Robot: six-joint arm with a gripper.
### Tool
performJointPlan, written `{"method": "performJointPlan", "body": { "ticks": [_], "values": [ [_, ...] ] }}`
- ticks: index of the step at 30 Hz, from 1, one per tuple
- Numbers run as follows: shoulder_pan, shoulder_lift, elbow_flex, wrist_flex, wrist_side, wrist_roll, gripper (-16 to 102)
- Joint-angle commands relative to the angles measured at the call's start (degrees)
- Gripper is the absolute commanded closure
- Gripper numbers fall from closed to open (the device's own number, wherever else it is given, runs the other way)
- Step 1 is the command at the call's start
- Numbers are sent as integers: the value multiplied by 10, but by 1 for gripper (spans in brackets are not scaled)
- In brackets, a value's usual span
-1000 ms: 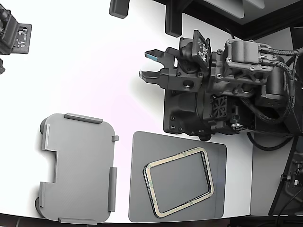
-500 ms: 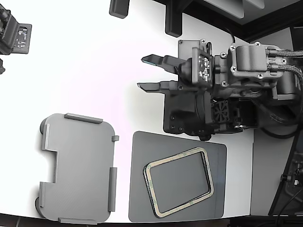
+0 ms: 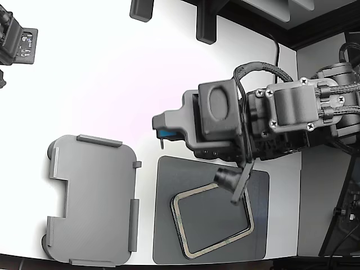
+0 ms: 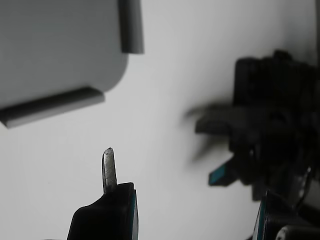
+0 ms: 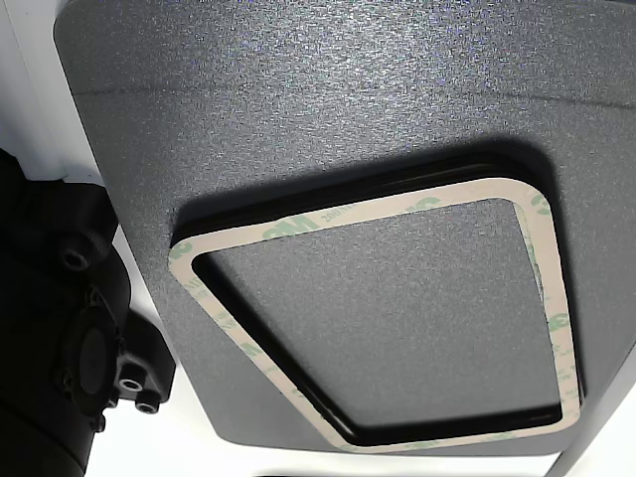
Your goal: Grab top frame and put it into gray box.
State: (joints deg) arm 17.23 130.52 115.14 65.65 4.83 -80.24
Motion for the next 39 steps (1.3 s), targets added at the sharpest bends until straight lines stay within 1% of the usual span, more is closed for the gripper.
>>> {"method": "performJointPlan", "body": {
  "ticks": [1,4,5,7,8,9,12,15,16,17,19,20,24,28,31,33,34,35,38,39],
  "values": [
    [11,-6,-36,21,-34,-229,-13],
    [59,-16,-47,46,-29,-300,-13],
    [73,-17,-47,50,-28,-320,-11],
    [95,-18,-44,53,-30,-383,-12],
    [113,-21,-44,57,-20,-417,-12],
    [132,-23,-44,60,-18,-450,-8],
    [177,-18,-33,65,-37,-519,5],
    [211,-16,-29,109,-51,-570,1],
    [221,-21,-35,126,-56,-558,-5],
    [230,-29,-47,145,-59,-548,-14],
    [250,-43,-61,177,-68,-567,-14],
    [261,-47,-61,185,-67,-604,-14],
    [304,-85,-83,217,-69,-620,-14],
    [371,-121,-95,229,-35,-606,-14],
    [412,-154,-109,244,-25,-570,-13],
    [432,-171,-115,252,-25,-551,-12],
    [441,-176,-115,252,-28,-541,-8],
    [450,-179,-112,252,-31,-536,-7],
    [468,-196,-110,256,-50,-528,-8],
    [475,-200,-111,257,-58,-528,-14]
  ]
}}
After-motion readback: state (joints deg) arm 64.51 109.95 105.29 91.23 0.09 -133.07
